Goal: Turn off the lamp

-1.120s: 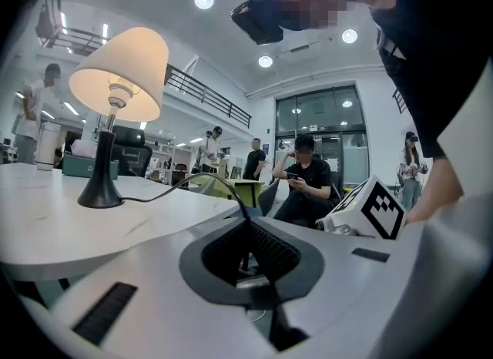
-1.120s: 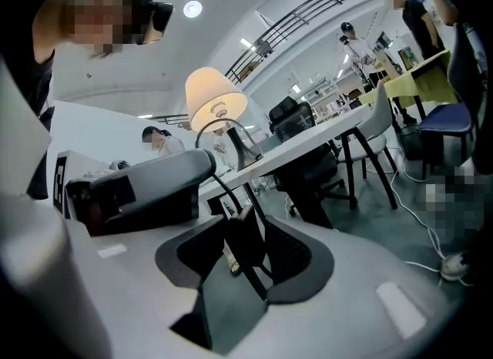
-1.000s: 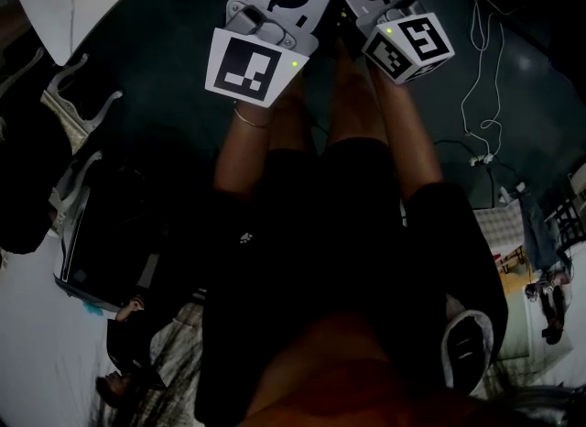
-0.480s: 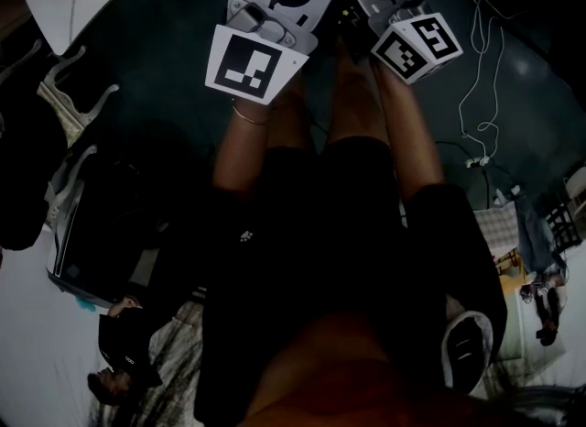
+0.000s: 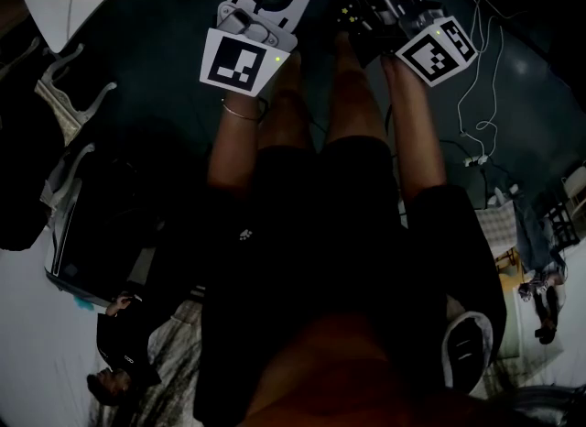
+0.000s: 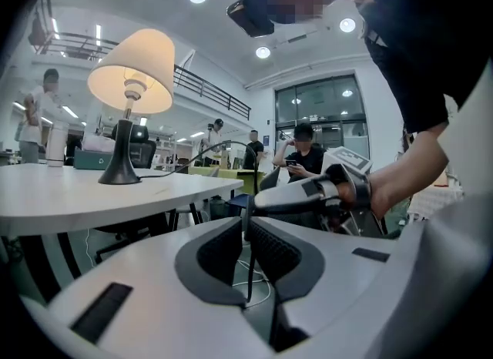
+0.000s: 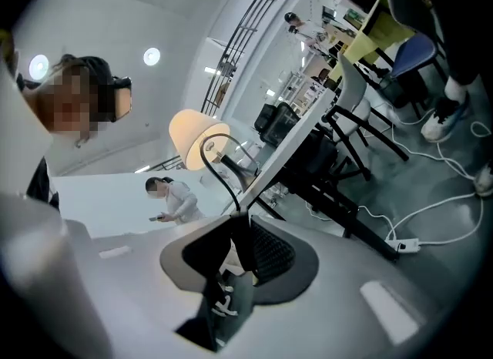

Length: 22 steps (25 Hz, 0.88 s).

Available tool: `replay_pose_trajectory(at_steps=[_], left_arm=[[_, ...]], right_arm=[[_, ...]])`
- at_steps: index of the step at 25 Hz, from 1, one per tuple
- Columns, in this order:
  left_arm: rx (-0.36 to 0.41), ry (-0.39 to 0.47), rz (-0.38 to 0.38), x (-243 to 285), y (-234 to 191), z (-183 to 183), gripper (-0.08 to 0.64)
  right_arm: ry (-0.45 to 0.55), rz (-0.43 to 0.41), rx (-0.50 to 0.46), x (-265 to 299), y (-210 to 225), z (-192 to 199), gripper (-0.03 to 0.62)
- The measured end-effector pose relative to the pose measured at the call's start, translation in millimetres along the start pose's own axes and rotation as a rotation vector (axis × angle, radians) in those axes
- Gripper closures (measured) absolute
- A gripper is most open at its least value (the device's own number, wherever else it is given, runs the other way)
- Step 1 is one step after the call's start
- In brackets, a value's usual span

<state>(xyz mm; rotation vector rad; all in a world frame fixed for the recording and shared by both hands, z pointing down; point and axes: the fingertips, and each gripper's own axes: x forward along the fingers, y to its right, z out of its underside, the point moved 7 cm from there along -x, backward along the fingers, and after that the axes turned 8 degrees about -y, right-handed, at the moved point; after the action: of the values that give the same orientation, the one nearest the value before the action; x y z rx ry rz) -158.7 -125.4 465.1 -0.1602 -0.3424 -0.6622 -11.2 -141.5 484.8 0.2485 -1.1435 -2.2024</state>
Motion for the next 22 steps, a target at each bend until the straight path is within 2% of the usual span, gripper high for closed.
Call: replay_pose_trajectory(at_steps=[5,9,13,16,22], left_arm=[[-0.024,-0.045,0.034,7.9,5.3,19.4,0.514],[-0.021,-0.072,0.058,16.3,9.7,28.3,0.499],[-0.033,-0.06,0.062,22.8,11.7,29.4,0.5],[-0.049,-0.046,0.06,23.6,10.4,28.1,0.5],[-0.007,-0.076,0.075,23.1,14.3,30.1,0.541]], right_arm=[[0.044,-0.069,0.09,-3.5,-0.8,-1.4,0.515],[0.057,-0.091,0.136,-5.1,-0.6,-0.1,0.515],[0.07,-0.129,0.174,-4.9,-2.2,-1.2,0.515],[0.072,-0.128,0.2,-6.1,1.0,2.9,0.515],[0.078,-0.114,0.223,-6.1,5.1,8.4,0.515]])
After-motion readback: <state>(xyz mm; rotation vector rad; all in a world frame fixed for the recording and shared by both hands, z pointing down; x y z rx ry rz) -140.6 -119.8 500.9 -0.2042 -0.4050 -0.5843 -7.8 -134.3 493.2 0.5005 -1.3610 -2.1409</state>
